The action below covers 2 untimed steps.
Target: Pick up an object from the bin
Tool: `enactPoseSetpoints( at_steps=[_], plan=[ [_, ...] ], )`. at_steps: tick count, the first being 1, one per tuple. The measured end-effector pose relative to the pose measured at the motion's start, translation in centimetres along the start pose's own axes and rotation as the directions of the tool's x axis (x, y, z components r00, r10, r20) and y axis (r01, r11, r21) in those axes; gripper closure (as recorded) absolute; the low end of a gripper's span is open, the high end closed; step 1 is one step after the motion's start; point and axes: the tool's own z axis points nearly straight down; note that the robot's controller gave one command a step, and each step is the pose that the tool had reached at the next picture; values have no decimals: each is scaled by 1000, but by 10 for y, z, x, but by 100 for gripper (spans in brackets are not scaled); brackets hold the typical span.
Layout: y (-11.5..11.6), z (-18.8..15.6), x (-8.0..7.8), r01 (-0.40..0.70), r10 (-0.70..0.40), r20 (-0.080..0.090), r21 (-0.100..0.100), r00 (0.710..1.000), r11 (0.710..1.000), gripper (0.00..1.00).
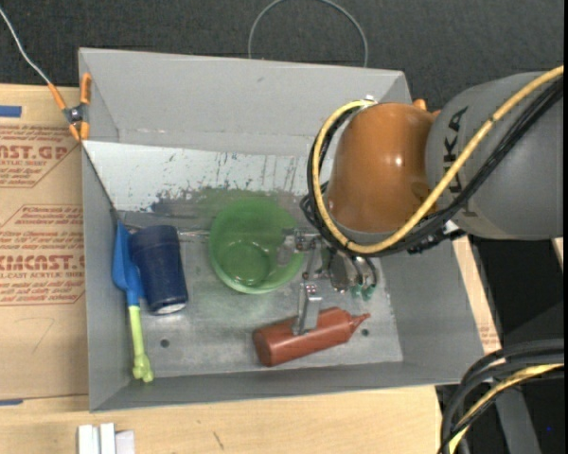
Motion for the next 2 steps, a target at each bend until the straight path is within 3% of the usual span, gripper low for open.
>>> enactPoseSetpoints(
  at_steps=[1, 2],
  plan=[
    [0, -4, -2, -1, 1, 8, 0, 1000, 1000, 0],
    [-16, 81, 11, 84, -84, 6, 0, 996, 996, 0]
  ],
)
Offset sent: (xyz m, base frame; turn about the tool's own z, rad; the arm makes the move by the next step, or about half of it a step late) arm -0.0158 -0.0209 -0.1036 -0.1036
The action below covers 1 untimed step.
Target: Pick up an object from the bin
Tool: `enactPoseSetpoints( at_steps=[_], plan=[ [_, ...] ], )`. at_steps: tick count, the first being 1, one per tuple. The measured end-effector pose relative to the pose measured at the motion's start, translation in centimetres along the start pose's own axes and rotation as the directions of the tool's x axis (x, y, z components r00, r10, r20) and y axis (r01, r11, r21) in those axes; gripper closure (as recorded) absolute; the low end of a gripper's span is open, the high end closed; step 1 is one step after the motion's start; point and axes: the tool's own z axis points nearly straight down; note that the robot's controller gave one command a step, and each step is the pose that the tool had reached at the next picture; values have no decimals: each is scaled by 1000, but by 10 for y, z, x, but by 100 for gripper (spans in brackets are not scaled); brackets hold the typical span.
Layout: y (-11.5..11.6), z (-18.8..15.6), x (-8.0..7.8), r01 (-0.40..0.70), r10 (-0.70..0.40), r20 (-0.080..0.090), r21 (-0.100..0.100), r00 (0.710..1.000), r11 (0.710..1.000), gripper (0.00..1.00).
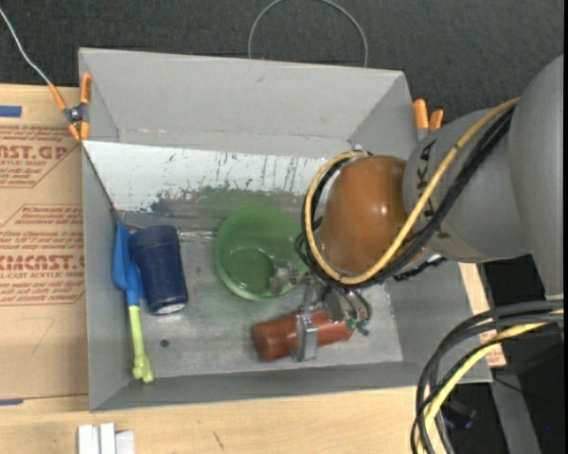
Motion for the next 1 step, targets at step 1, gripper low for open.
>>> enactPoseSetpoints(
  at_steps=[1],
  plan=[
    [0, 56, 0, -78, 78, 10, -2, 997, 997, 100]
  ],
)
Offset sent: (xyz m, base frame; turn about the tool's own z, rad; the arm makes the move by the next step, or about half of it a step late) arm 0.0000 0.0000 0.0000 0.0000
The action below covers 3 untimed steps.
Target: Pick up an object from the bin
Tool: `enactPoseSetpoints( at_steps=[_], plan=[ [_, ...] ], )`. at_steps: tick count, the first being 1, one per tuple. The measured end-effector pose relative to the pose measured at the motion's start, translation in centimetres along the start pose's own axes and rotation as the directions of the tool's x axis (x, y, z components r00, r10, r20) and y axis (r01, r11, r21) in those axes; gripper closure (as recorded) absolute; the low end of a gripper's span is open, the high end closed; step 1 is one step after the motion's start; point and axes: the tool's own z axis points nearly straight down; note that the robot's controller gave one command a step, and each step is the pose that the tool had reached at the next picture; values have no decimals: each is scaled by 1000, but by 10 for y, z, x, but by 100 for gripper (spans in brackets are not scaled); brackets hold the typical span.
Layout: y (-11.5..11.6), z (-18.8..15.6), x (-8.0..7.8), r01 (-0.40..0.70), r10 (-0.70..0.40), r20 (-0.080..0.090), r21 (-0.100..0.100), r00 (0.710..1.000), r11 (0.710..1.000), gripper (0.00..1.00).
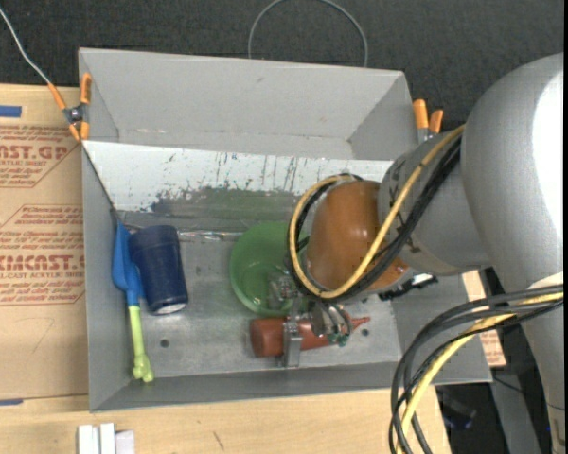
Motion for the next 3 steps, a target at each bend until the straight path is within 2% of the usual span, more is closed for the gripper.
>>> enactPoseSetpoints(
  at_steps=[2, 3],
  plan=[
    [7, -46, 8, -199, 199, -5, 1, 980, 980, 100],
    [7, -46, 8, -199, 199, -5, 1, 980, 980, 100]
  ],
)
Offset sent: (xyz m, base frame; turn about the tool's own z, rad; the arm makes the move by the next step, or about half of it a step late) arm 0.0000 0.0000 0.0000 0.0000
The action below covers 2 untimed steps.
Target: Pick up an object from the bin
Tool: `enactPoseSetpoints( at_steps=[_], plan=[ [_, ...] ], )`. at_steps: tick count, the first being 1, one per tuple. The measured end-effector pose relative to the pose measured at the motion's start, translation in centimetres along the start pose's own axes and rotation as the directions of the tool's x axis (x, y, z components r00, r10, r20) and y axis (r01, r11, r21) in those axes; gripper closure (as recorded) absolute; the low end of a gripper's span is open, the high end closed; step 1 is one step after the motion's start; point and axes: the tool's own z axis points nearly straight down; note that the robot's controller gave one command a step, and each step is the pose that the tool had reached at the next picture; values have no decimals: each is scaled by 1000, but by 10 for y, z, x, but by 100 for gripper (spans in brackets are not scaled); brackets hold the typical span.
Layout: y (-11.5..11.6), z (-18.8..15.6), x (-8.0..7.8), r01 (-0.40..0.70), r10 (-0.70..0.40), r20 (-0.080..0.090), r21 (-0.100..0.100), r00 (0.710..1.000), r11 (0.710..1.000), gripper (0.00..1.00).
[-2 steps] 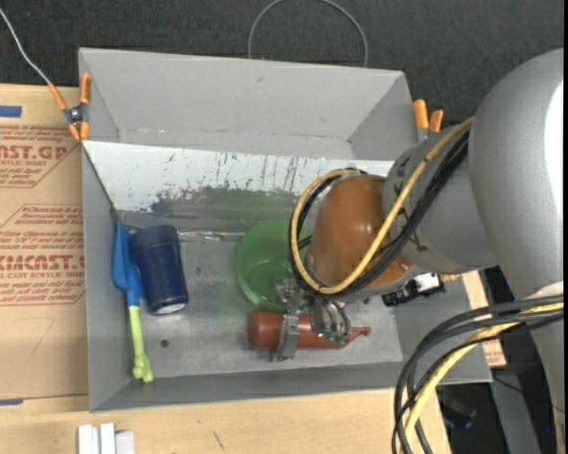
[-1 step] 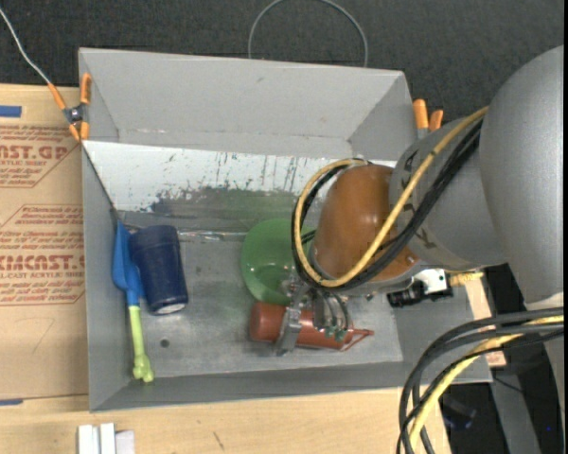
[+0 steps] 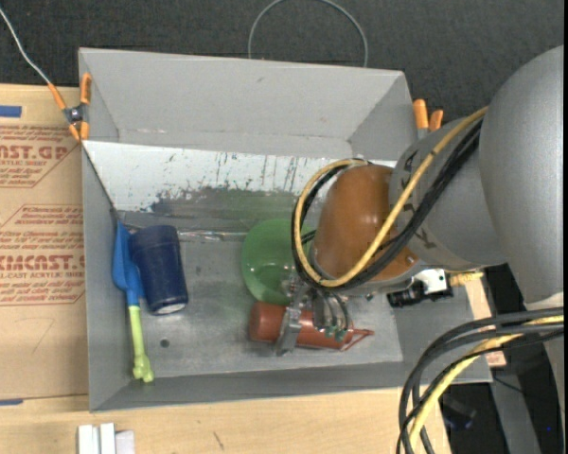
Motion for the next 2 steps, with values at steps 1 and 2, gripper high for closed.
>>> enactPoseSetpoints(
  at_steps=[1, 2],
  plan=[
    [0, 0, 0, 0, 0, 0, 0, 1000, 1000, 100],
    [-3, -100, -5, 7, -7, -6, 0, 1000, 1000, 100]
  ],
)
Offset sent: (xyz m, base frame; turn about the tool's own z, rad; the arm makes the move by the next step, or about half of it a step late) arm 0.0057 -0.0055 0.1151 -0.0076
